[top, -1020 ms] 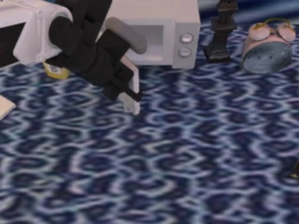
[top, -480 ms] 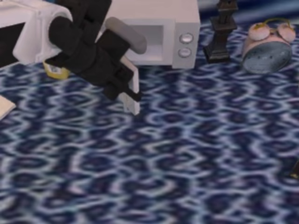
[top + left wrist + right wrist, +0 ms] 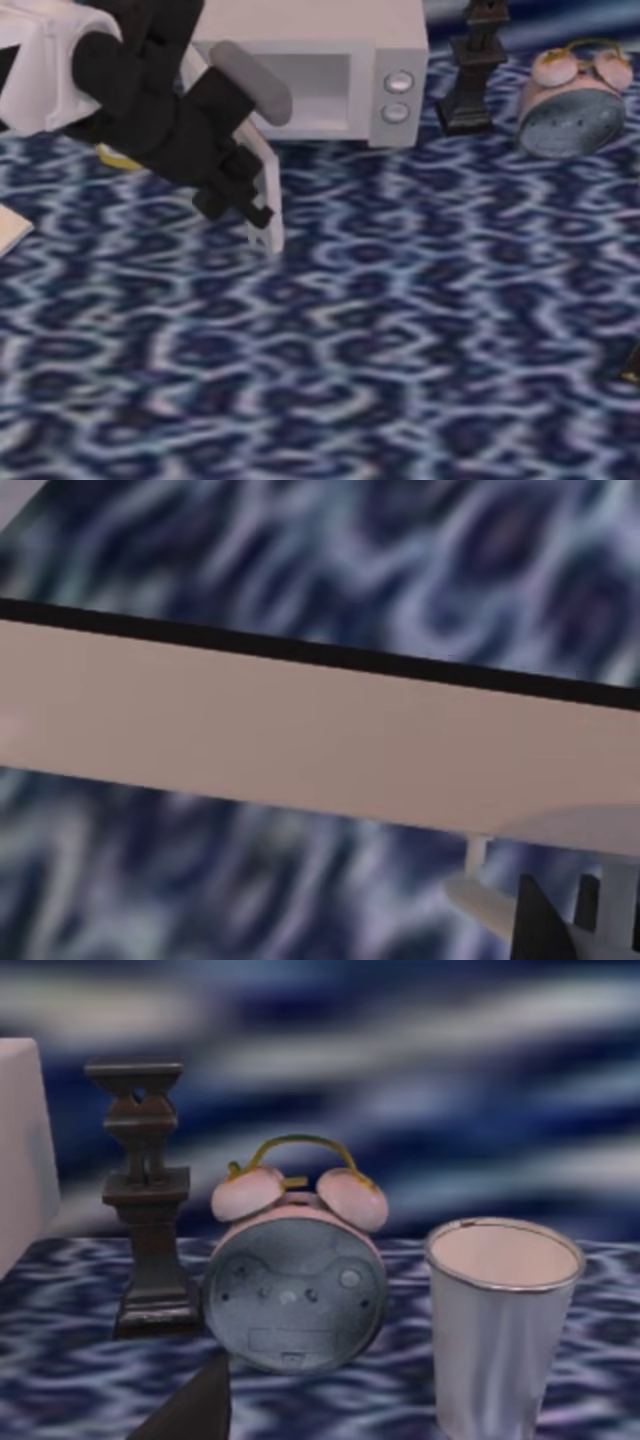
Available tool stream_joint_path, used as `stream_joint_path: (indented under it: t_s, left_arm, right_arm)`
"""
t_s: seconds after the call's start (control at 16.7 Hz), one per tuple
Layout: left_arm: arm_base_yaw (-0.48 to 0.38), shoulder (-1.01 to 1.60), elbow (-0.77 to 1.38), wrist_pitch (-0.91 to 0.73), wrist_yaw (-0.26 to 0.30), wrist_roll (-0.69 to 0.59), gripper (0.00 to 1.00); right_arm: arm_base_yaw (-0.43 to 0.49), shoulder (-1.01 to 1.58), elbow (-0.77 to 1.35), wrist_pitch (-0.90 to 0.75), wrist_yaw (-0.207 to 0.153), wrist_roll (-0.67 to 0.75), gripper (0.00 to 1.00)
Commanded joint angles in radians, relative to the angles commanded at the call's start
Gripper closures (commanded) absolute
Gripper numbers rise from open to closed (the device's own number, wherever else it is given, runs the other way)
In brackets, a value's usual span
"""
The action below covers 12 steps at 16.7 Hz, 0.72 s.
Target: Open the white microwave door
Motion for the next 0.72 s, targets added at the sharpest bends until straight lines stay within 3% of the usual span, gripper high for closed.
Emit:
stream_joint_path:
  t_s: [0.72]
  left_arm:
    - [0.004, -0.001, -0.002, -0.002, 0.004, 0.008, 1.0]
  right_arm:
    - [0.0, 0.0, 0.0, 0.0, 0.0, 0.0, 0.0]
